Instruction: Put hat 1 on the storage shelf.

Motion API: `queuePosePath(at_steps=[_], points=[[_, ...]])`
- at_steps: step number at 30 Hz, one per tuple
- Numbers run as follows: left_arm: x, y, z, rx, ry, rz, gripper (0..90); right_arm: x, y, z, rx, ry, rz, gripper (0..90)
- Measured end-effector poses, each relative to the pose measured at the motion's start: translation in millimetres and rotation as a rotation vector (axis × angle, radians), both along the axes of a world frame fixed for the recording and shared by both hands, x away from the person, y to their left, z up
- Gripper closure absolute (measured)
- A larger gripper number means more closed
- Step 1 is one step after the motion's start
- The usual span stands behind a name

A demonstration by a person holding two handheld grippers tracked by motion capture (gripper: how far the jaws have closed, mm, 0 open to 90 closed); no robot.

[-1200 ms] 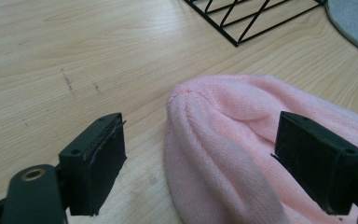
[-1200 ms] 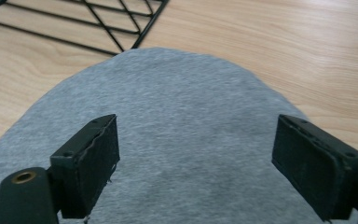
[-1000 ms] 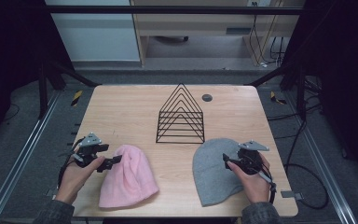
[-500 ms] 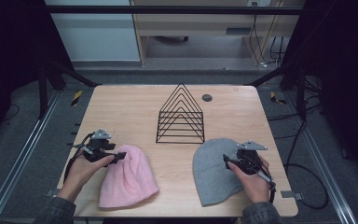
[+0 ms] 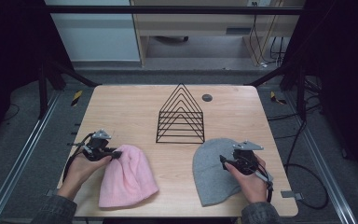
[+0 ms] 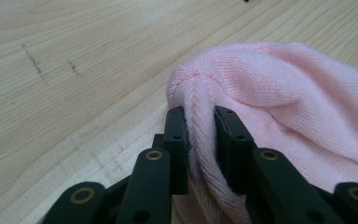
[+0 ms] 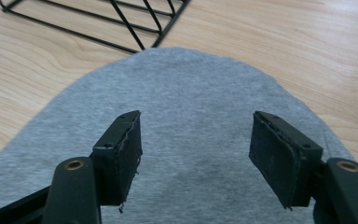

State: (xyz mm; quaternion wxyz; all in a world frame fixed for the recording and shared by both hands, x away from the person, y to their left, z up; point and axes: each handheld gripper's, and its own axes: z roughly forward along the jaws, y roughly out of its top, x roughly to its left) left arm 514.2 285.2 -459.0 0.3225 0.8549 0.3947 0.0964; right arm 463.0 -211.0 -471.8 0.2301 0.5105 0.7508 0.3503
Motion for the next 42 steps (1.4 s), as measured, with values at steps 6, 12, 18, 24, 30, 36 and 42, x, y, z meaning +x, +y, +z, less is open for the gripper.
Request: queuePosePath(at_steps=[6,12,18,24,30,36,42], points=[[-10.3,0.0,13.5,-0.027,-0.069,0.008,78.0,-2.8,9.7,3.5,0.007,-0.018,0.039,32.8],[-26.0,0.9,27.2,-0.047,-0.13,-0.005,78.8,-3.5,13.7,4.3,0.012,-0.024,0.051,30.2],[-37.2,-0.8,37.3,-0.065,-0.171,-0.013,78.9,-4.4,13.2,4.4,0.008,-0.025,0.054,29.9],[-44.8,-11.9,53.5,-0.087,-0.203,-0.038,79.9,-9.8,22.5,10.1,0.004,-0.068,0.088,36.3],[-43.7,-23.5,65.6,-0.083,-0.208,-0.072,80.0,-14.1,41.6,20.0,-0.008,-0.112,0.152,41.1],[-40.2,-37.6,94.5,-0.081,-0.256,-0.089,80.4,-21.0,84.8,44.8,-0.006,-0.153,0.282,44.6],[-39.8,-45.5,119.4,-0.071,-0.301,-0.095,80.5,-26.3,117.1,62.6,0.011,-0.166,0.376,46.3]])
